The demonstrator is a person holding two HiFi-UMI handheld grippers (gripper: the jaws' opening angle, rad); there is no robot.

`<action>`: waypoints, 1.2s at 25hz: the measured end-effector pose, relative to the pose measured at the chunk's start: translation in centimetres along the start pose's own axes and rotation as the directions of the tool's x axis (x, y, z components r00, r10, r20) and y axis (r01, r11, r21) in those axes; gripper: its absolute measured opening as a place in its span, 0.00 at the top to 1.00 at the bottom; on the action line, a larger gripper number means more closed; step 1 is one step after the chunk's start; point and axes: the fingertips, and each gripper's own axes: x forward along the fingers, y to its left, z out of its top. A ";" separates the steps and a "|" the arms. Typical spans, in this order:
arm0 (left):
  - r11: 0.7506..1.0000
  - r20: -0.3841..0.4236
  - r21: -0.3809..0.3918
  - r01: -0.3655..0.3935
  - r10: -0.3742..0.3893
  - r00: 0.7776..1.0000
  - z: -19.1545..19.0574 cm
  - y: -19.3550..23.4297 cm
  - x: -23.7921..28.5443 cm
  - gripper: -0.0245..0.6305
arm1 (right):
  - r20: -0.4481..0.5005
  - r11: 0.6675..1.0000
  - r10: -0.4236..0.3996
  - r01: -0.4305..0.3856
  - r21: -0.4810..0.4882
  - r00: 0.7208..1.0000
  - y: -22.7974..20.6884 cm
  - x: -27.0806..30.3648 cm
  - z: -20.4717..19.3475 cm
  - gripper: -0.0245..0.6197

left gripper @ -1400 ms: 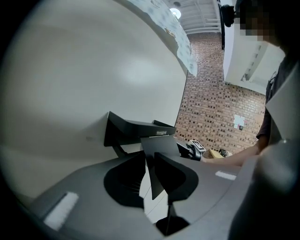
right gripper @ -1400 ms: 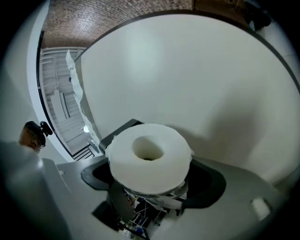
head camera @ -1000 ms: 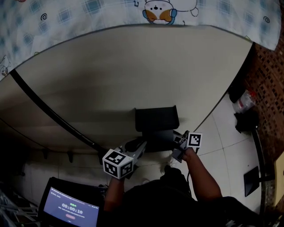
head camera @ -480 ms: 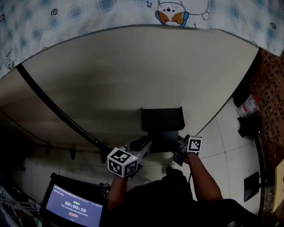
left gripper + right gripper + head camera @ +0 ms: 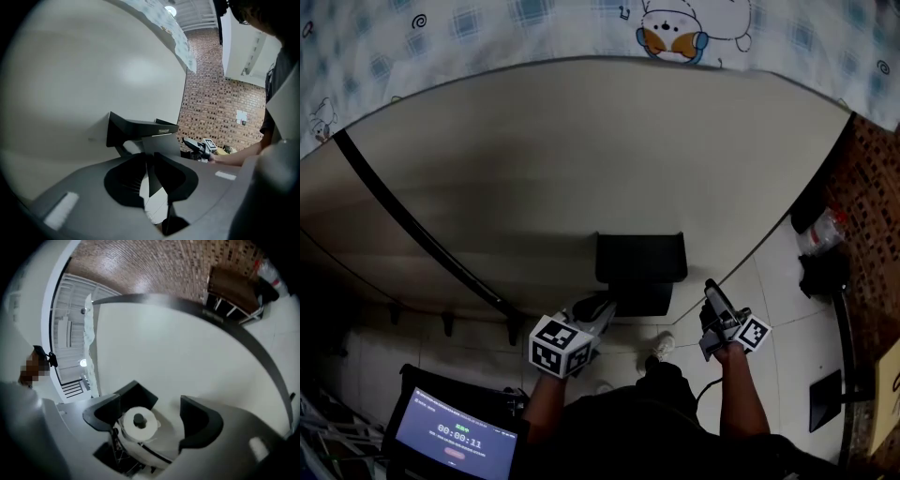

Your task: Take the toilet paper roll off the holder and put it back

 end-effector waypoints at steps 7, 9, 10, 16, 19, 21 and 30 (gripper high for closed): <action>0.996 0.015 0.048 -0.069 0.068 0.998 -0.3 1.1 0.9 0.86 | 0.210 0.908 -0.161 0.228 -0.352 0.964 3.3 -1.0 5.8 0.71; 0.994 0.024 0.066 -0.091 0.090 0.996 -0.6 1.4 1.0 0.85 | 0.199 0.851 -0.170 0.246 -0.464 0.965 5.3 -0.1 6.0 0.73; 0.992 0.029 0.077 -0.100 0.098 0.995 -0.6 1.6 1.1 0.85 | 0.203 0.816 -0.178 0.260 -0.516 0.963 6.2 0.4 6.2 0.75; 0.990 0.054 0.112 -0.089 0.083 0.995 -0.9 1.0 -0.3 0.85 | 0.214 0.586 -0.168 0.272 -0.764 0.962 11.9 2.6 5.8 0.83; 0.997 0.085 0.079 -0.024 0.017 0.996 -0.9 0.5 -0.6 0.85 | 0.156 0.538 -0.129 0.202 -0.818 0.979 13.5 4.3 4.6 0.83; 0.998 0.094 0.064 0.007 -0.013 0.995 -0.8 0.5 -0.6 0.84 | 0.126 0.507 -0.149 0.185 -0.842 0.981 12.9 5.0 4.1 0.83; 0.996 0.104 0.042 -0.078 0.074 0.992 -0.7 2.7 -1.9 0.89 | 0.125 0.458 -0.133 0.172 -0.872 0.983 14.7 5.6 3.8 0.83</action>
